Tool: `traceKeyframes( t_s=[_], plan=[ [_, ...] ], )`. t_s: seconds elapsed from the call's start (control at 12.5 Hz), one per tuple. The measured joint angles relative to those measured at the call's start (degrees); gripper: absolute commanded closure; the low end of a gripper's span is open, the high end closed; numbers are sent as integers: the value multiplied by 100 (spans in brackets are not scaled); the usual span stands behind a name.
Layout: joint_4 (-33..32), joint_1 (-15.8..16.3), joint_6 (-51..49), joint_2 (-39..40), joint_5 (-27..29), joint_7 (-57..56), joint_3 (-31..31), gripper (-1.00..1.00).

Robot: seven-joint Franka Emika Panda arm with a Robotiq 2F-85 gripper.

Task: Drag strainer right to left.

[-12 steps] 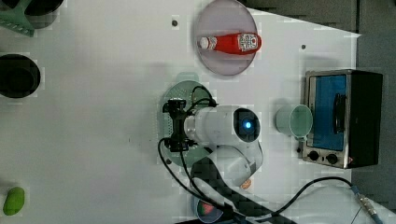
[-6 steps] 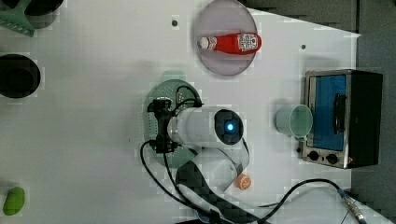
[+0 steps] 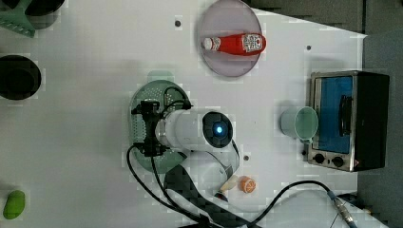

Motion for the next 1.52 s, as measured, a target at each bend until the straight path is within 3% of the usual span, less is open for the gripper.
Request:
traceKeyframes(
  t_s=[0.24, 0.48, 0.64, 0.88, 1.2, 1.52],
  plan=[
    [-28, -6, -162, -8, -31, 11, -54, -100],
    [-112, 84, -1032, -487, -73, -269, -288, -100],
    [-291, 199, -1413, -1218, -76, -912, -659, -100],
    [-45, 280, -2353, -2448, 39, -2042, -1424, -100],
    [106, -22, -3908, -4234, -107, -3710, -2624, -100],
    [173, -316, -4965, -5319, -1388, -5721, -4030, -100]
  ],
)
